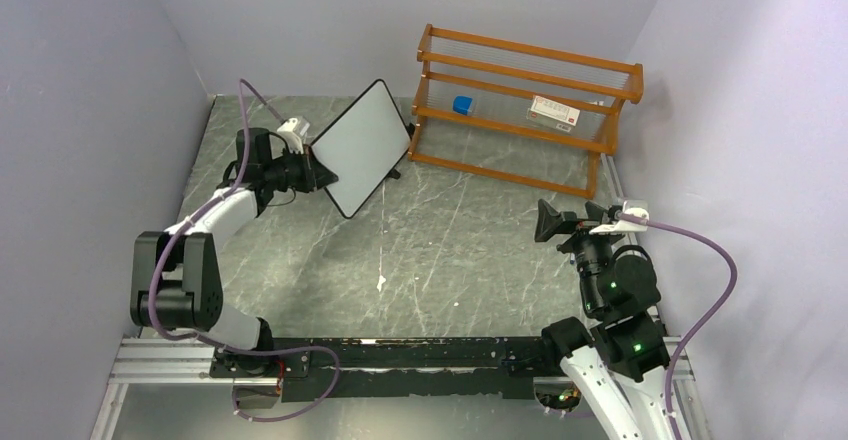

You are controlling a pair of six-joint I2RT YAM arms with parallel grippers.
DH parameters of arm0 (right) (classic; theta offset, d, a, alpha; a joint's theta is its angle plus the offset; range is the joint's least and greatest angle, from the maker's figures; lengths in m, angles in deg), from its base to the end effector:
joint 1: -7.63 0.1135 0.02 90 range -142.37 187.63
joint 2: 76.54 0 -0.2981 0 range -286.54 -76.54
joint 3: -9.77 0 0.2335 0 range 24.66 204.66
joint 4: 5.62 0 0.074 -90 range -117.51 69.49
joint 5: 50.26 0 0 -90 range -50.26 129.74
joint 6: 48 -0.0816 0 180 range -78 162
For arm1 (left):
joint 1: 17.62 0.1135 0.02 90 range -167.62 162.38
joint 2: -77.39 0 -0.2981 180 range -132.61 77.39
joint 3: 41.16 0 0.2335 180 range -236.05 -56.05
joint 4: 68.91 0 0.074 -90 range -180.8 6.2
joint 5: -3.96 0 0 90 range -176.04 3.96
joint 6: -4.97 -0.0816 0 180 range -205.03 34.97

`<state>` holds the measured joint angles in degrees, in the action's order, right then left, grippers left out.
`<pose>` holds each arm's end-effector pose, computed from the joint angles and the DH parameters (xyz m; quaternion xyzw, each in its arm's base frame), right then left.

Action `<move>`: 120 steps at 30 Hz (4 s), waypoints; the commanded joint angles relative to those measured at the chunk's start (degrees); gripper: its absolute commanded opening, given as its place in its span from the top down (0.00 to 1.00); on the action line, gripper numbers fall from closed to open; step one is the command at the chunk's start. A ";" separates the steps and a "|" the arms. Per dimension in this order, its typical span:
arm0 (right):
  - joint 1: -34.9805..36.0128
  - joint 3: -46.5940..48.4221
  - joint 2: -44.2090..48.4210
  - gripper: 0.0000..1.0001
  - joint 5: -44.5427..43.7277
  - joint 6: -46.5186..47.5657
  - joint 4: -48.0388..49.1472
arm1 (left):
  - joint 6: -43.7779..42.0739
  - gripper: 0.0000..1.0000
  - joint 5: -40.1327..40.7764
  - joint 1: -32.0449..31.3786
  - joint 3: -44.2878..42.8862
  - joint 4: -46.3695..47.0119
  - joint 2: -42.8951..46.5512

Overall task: Write a sentence on the whiteboard
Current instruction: Pick up the whiteboard from the whiteboard stand, then place the whiteboard on the whiteboard stand.

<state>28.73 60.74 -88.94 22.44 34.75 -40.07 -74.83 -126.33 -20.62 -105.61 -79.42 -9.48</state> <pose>0.0674 0.0000 0.3340 0.0281 0.6818 0.0779 0.7268 0.3307 -0.0702 0.2480 0.1124 0.8335 -0.3521 0.4107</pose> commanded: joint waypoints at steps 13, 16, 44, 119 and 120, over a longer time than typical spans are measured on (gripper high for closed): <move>0.09 -0.09 0.38 0.00 2.71 0.50 0.77 | 1.19 0.95 2.71 -0.02 3.13 -11.24 14.78; 0.10 -0.04 0.29 0.00 2.71 0.53 0.82 | -1.43 0.95 1.87 0.08 1.90 -15.40 13.27; 0.15 0.24 -2.04 0.00 4.81 0.74 0.52 | 4.44 0.95 5.92 0.93 -0.72 -17.14 28.24; 0.10 -0.54 -5.19 0.00 12.96 1.84 2.11 | 14.57 0.95 53.77 -25.96 -2.98 30.55 -3.87; 0.15 -0.51 -5.13 0.00 13.08 1.80 2.13 | 14.84 0.95 53.66 -26.07 -2.92 30.54 -4.53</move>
<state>28.73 60.59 -94.63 35.07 35.80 -38.75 -60.56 -74.62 -45.50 -105.20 -57.06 -13.29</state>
